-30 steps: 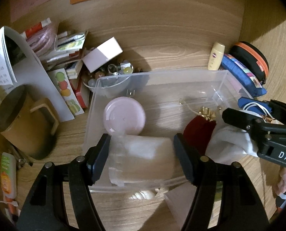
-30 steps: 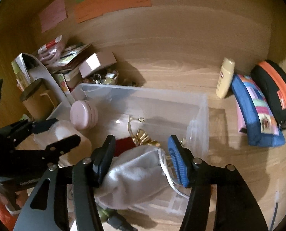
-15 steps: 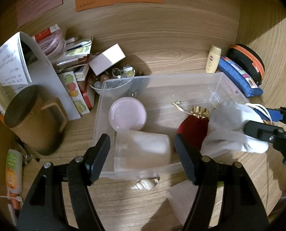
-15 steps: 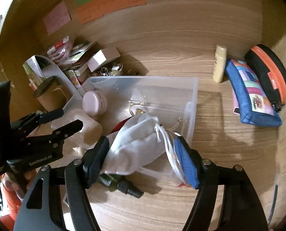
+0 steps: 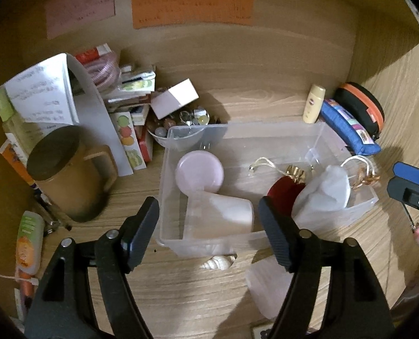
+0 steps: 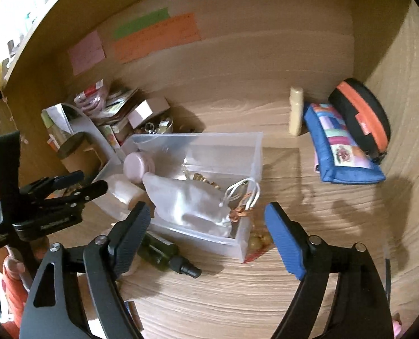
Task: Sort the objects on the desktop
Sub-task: 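Open the left tool to drop the jar while the right tool releases the cloth bag into the box, then move the right tool toward the beaded string while the left tool approaches the white jar lid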
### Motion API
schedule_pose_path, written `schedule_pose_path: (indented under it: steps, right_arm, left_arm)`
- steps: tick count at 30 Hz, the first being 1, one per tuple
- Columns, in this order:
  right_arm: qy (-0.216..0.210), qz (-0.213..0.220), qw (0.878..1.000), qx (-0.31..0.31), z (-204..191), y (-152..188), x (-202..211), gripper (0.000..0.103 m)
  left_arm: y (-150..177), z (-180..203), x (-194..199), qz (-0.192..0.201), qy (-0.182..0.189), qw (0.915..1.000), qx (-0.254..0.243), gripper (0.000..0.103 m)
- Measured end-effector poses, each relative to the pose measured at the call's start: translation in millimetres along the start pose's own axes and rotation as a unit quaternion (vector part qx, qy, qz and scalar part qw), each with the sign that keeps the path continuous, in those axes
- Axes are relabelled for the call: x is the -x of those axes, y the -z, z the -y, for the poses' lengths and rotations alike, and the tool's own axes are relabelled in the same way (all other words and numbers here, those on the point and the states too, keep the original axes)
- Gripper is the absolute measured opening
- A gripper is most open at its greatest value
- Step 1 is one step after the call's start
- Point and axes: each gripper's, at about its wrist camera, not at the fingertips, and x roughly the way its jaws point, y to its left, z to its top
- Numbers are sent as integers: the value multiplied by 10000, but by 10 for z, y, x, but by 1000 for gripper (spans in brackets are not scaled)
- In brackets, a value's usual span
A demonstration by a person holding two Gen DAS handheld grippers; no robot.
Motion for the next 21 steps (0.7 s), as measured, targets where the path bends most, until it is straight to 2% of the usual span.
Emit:
schedule_pose_path:
  steps: [8,15,21]
  right_arm:
    - [272,248,9993,95,58,72,140,81]
    - [708,398,9963,289,208,193,201,81]
    - [984,216,9943,336,445,308,67,81]
  left_arm:
    - [64,25,155,96,-83,9999,-5,79]
    - [238,105,142,-73,-97,9999,8,80]
    - [418,203,52,-293,-97,9995,34,80]
